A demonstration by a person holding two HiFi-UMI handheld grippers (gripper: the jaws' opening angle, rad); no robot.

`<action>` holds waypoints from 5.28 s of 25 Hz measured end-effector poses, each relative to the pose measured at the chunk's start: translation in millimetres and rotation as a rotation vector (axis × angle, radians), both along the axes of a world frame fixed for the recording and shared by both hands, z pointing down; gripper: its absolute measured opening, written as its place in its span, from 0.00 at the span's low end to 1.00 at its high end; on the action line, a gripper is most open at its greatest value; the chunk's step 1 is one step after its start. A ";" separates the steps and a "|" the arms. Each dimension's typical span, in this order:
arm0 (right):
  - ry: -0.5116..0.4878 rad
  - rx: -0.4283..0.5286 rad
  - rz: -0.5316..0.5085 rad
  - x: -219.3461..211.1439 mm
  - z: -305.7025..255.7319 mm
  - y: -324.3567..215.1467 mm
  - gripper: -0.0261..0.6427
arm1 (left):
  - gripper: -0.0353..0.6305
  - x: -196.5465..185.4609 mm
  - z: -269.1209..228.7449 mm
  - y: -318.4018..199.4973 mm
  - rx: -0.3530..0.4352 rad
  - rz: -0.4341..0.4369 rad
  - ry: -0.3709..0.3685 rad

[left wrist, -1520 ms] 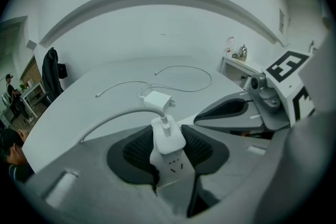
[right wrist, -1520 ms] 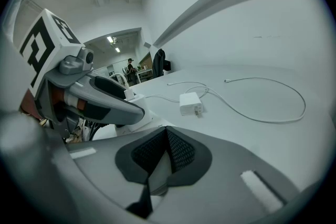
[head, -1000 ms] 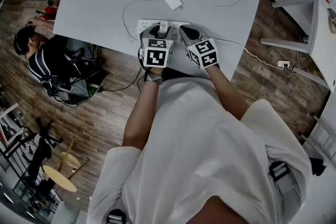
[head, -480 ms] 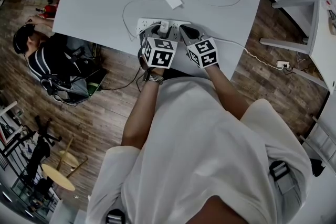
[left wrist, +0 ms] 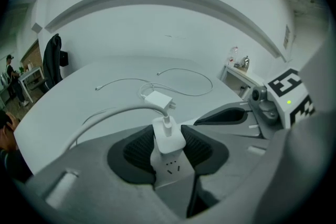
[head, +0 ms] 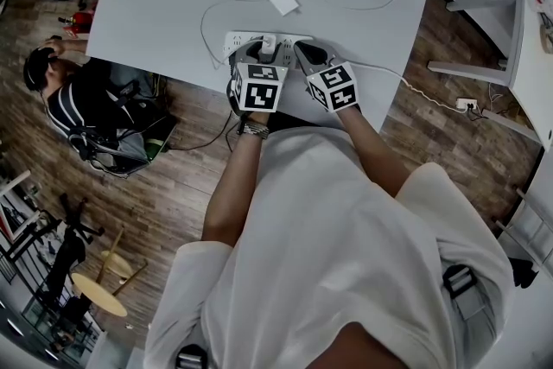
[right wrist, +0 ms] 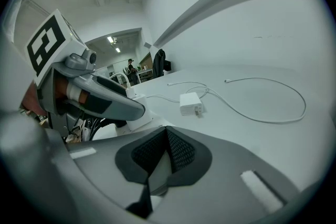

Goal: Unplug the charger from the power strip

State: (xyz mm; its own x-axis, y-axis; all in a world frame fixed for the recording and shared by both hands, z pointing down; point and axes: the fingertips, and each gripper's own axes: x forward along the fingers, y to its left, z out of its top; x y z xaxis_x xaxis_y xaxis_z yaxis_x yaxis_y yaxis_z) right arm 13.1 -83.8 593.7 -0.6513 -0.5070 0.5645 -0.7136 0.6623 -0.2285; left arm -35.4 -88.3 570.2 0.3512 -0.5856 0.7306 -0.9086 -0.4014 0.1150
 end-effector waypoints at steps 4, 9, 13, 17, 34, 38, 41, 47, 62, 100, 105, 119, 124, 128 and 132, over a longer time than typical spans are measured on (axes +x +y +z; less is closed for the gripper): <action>-0.002 0.000 0.005 0.3 -0.7 -0.5 0.04 | 0.31 2.1 -0.7 0.9 0.021 0.034 -0.071; -0.004 -0.002 0.006 -0.5 0.0 -0.3 0.04 | 0.31 2.3 0.6 2.1 0.031 0.045 -0.093; -0.004 -0.004 0.004 -0.6 -0.1 -0.3 0.04 | 0.30 0.4 -0.1 0.8 0.015 0.010 -0.031; -0.006 -0.010 0.003 -0.7 1.0 -0.9 0.04 | 0.30 -3.8 -0.2 -1.1 -0.014 -0.057 0.068; -0.005 -0.010 0.006 0.2 0.8 -0.7 0.04 | 0.30 0.7 -1.3 0.2 0.020 0.015 -0.032; -0.005 -0.009 0.006 0.3 0.4 -1.0 0.04 | 0.30 -3.3 -2.0 -1.7 -0.019 -0.057 0.074; -0.004 -0.012 0.006 0.7 1.2 -1.1 0.04 | 0.29 -4.5 -3.2 -3.6 -0.036 -0.097 0.132; -0.001 -0.008 0.002 -0.8 2.0 -1.8 0.04 | 0.29 -7.0 -2.7 -4.0 -0.048 -0.118 0.150; -0.004 -0.011 0.008 -3.1 1.3 -0.7 0.04 | 0.29 0.5 -3.7 -2.0 0.027 0.032 -0.069; -0.002 -0.011 0.006 -0.6 2.1 -0.9 0.04 | 0.27 -10.0 -16.3 -7.9 -0.001 -0.104 0.132; -0.001 -0.009 0.013 -1.1 1.6 -1.8 0.04 | 0.27 -12.1 -30.3 -18.9 0.039 -0.076 0.118; -0.040 -0.044 0.088 10.4 -37.1 -12.0 0.04 | 0.28 -25.2 -9.1 -13.7 0.092 0.126 -0.253; -0.028 -0.057 0.105 19.3 -44.6 -12.6 0.04 | 0.28 -11.3 -6.9 -18.0 0.112 0.187 -0.251; -0.026 -0.055 0.134 26.9 -53.0 -13.0 0.04 | 0.34 0.0 -3.0 -11.6 0.096 0.247 -0.229; -0.026 -0.048 0.169 34.5 -62.1 -13.1 0.04 | 0.37 7.7 -3.3 -3.0 0.082 0.276 -0.194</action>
State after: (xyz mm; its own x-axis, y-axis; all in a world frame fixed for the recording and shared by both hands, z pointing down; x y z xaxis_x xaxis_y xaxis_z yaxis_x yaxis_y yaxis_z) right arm 47.6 -96.9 531.6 -0.5737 -0.5831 0.5751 -0.8073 0.5212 -0.2768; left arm -27.7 -91.3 566.9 0.3637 -0.5475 0.7536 -0.7661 -0.6361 -0.0924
